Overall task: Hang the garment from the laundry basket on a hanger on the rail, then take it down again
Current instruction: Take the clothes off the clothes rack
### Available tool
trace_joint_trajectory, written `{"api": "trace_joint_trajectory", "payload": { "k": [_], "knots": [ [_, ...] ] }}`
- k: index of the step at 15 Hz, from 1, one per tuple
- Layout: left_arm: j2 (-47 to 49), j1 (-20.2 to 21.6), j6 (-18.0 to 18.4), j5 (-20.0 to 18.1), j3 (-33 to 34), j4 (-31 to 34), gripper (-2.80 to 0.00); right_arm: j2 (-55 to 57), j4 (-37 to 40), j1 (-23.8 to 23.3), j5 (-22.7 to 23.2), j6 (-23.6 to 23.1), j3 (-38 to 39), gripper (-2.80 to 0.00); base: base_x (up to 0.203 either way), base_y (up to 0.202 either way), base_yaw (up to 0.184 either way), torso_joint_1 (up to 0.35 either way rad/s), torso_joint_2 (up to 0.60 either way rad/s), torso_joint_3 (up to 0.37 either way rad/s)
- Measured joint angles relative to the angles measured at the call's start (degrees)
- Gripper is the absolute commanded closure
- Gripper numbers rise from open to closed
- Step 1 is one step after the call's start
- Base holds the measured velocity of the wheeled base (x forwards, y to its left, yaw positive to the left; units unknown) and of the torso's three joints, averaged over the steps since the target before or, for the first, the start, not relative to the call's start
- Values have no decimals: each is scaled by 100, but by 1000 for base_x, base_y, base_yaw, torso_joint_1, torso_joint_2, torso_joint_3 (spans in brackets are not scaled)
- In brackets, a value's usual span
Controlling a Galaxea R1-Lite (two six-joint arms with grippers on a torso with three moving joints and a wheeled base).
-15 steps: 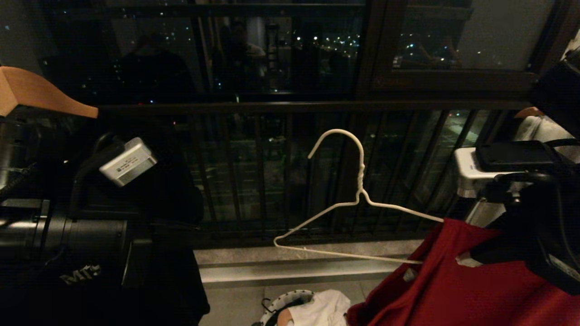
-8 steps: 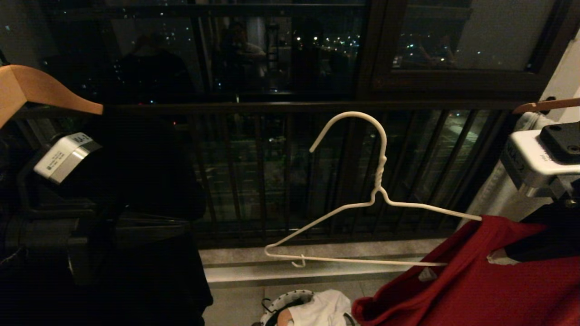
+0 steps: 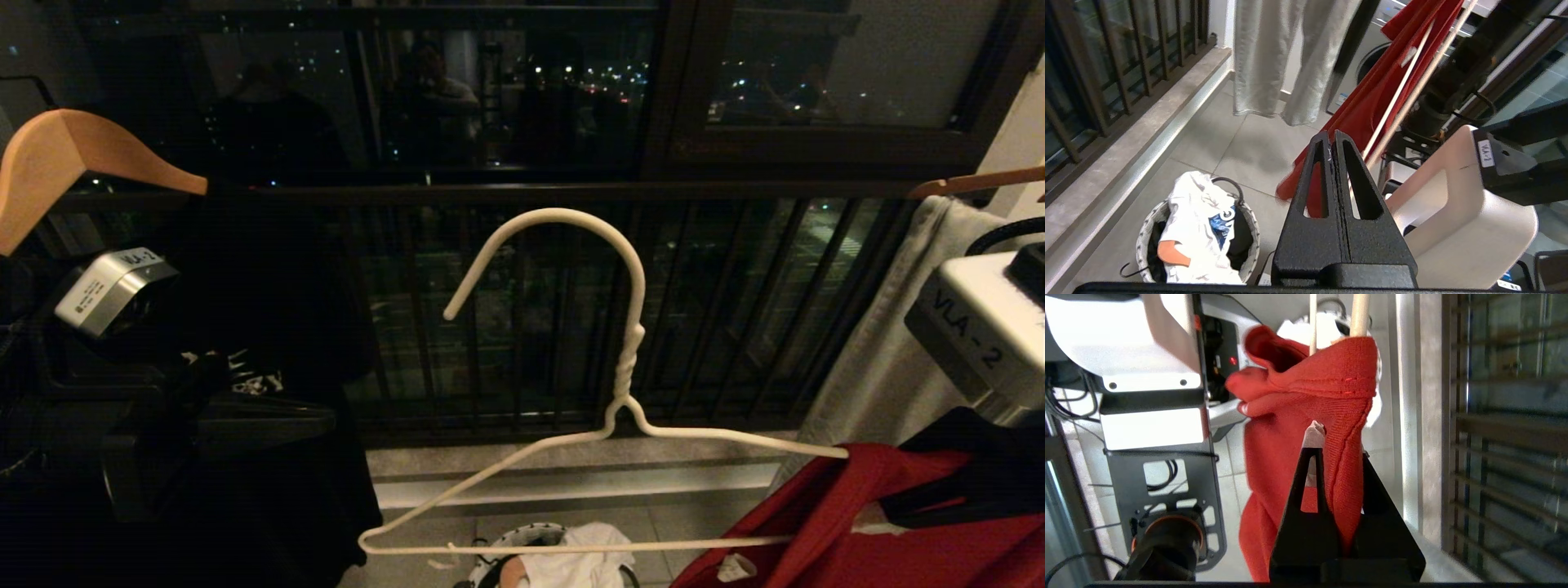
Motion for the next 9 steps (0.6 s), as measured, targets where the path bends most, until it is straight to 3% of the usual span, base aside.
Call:
{"api": "trace_joint_trajectory", "payload": {
  "k": [2,3,9],
  "knots": [
    [-9,-6,2,-151,18,-5,0,61,-74,73,130,1,1,0,0,0,0,0,0,0],
    [-15,-6,10,-275,58,-10,-280,75,-86,80,266,5,1,0,0,0,0,0,0,0],
    [-82,-62,457,-376,261,-11,-280,100,-251,-49,710,7,1,0,0,0,0,0,0,0]
  ]
}}
